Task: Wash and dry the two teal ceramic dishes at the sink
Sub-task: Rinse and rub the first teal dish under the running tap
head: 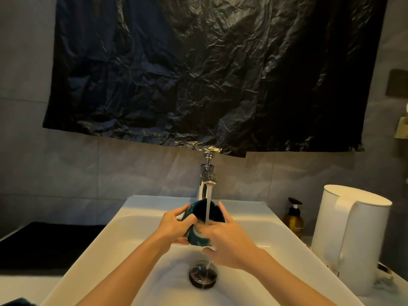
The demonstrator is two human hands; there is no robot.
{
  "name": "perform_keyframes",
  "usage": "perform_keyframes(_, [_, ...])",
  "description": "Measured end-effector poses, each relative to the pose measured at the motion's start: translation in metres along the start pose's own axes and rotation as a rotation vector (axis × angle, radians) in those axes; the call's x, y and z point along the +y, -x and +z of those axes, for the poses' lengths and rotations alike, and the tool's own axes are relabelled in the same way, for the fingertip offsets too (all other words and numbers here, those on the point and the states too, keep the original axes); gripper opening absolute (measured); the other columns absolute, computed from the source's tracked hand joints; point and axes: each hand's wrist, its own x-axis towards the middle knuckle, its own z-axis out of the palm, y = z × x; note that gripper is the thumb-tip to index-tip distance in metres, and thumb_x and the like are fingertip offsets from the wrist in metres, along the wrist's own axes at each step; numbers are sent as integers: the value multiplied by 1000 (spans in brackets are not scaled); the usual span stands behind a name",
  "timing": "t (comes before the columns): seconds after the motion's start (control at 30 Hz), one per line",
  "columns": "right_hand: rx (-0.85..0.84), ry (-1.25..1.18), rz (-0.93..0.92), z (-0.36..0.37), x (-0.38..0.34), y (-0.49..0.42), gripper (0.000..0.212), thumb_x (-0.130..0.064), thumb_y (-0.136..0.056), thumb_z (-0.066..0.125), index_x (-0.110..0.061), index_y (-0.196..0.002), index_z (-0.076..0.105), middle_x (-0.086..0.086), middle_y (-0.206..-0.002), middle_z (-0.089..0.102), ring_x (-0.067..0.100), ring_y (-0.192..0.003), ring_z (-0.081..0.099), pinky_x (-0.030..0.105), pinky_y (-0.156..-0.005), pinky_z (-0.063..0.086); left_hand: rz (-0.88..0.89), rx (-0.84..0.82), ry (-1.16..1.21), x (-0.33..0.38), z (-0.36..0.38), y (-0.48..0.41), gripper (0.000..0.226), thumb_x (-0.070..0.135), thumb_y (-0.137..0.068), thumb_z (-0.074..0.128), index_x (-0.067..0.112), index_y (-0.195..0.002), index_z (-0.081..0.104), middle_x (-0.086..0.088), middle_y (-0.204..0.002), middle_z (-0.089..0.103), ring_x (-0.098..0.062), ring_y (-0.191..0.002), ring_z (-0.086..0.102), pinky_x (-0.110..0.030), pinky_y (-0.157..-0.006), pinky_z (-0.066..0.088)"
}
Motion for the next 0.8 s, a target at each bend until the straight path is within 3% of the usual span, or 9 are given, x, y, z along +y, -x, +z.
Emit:
perform_keyframes(0.1, [-36, 93, 5, 9, 4, -2, 56, -36, -86, 61, -27, -138, 44, -5, -144, 46, 19, -141, 28, 49, -111, -22, 5, -26, -22, -1, -1, 0, 44, 15, -91, 58, 25, -134, 50, -8, -108, 58, -24, -87, 62, -28, -56, 57])
perform_keyframes(0.17, [-72, 206, 33, 12, 10, -3, 67, -42, -84, 62, -19, -143, 39, 5, -141, 49, 23, -137, 37, 52, -112, -18, 13, -20, 1, -1, 0, -1, 43, 14, -91, 58, 24, -132, 51, -8, -107, 58, -23, -85, 62, -30, -59, 57])
perform_keyframes(0.23, [-63, 278, 31, 15, 11, -1, 64, -42, -78, 68, -14, -134, 52, 9, -123, 64, 23, -121, 55, 50, -113, -8, 25, -9, 10, -1, 1, -2, 43, 14, -91, 59, 24, -132, 51, -7, -108, 56, -26, -91, 60, -33, -63, 56])
perform_keyframes(0.33, [8, 216, 43, 12, 2, 3, 32, -25, -76, 71, -18, -107, 69, 2, -90, 73, 20, -93, 68, 47, -119, 2, 42, 16, 25, -3, -1, -4, 47, 13, -89, 61, 25, -133, 50, -9, -113, 57, -30, -100, 59, -34, -65, 57])
perform_keyframes(0.47, [7, -333, 206, 20, -13, 1, 41, -8, -90, 55, -23, -128, 53, 1, -137, 53, 22, -137, 33, 36, -114, 30, 69, 37, 10, -5, -4, -6, 48, 10, -89, 61, 26, -133, 50, -7, -113, 56, -28, -100, 56, -30, -62, 56])
perform_keyframes(0.57, [-26, -344, 158, 31, -9, -1, 42, -4, -87, 56, -26, -123, 57, -2, -126, 61, 24, -130, 42, 41, -108, 39, 77, 24, -9, -6, -6, -7, 49, 9, -88, 61, 25, -133, 51, -7, -110, 59, -26, -96, 58, -31, -63, 57])
perform_keyframes(0.67, [19, -111, 78, 34, 11, 6, 37, -7, -84, 59, -28, -115, 64, 0, -112, 69, 32, -122, 49, 41, -105, 41, 77, 9, -8, -8, -8, -8, 50, 10, -87, 62, 26, -134, 52, -11, -109, 62, -28, -94, 60, -32, -62, 58])
perform_keyframes(0.73, [57, -167, 106, 30, 9, 10, 40, -6, -83, 58, -29, -116, 63, 1, -122, 63, 28, -128, 40, 34, -103, 42, 81, 13, -2, -9, -7, -8, 49, 9, -87, 62, 25, -132, 52, -10, -109, 62, -29, -96, 60, -32, -62, 58])
perform_keyframes(0.8, [105, -361, 184, 29, -7, 5, 48, -3, -82, 57, -31, -121, 56, -3, -135, 51, 17, -133, 28, 24, -109, 30, 83, 12, 4, -9, -4, -7, 48, 9, -87, 62, 24, -132, 53, -9, -108, 62, -28, -95, 60, -30, -60, 57])
